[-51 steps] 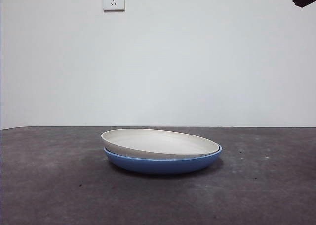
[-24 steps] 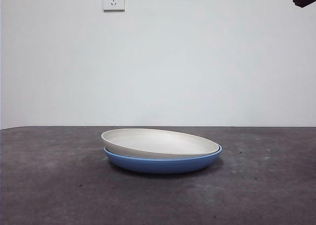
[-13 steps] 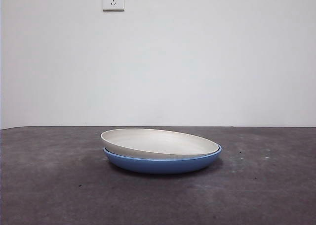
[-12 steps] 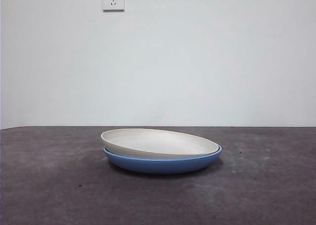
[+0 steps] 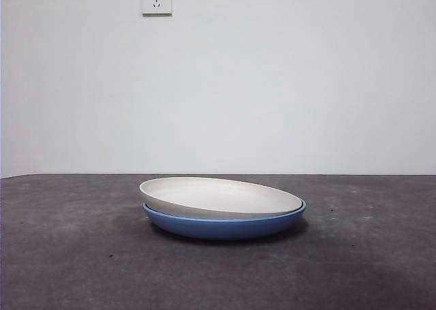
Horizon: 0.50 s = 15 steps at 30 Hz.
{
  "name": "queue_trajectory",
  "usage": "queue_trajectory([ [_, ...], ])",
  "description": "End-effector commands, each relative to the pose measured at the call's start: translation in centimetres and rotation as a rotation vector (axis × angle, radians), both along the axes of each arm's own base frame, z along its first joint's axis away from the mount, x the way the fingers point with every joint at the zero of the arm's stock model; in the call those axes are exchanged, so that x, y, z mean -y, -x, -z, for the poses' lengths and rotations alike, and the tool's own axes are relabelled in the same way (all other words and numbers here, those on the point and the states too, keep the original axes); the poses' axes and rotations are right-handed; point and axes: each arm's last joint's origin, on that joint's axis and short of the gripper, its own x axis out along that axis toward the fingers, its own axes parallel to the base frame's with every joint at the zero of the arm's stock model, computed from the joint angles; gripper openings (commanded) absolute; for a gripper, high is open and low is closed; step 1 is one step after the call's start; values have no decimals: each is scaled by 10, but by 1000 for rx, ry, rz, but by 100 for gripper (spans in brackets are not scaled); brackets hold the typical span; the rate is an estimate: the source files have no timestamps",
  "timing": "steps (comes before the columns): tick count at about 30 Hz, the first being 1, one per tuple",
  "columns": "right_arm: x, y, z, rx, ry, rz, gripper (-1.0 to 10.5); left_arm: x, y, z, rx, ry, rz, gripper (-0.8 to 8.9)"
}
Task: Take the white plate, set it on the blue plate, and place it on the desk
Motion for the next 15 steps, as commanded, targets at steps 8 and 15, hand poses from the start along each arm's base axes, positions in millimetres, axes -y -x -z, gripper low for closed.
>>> queue_trajectory([
  [8, 6, -4, 91, -17, -8, 119, 10, 0, -1, 8, -27, -2, -4, 15],
  [15, 6, -6, 123, -162, -41, 136, 10, 0, -1, 8, -27, 0, -4, 15],
])
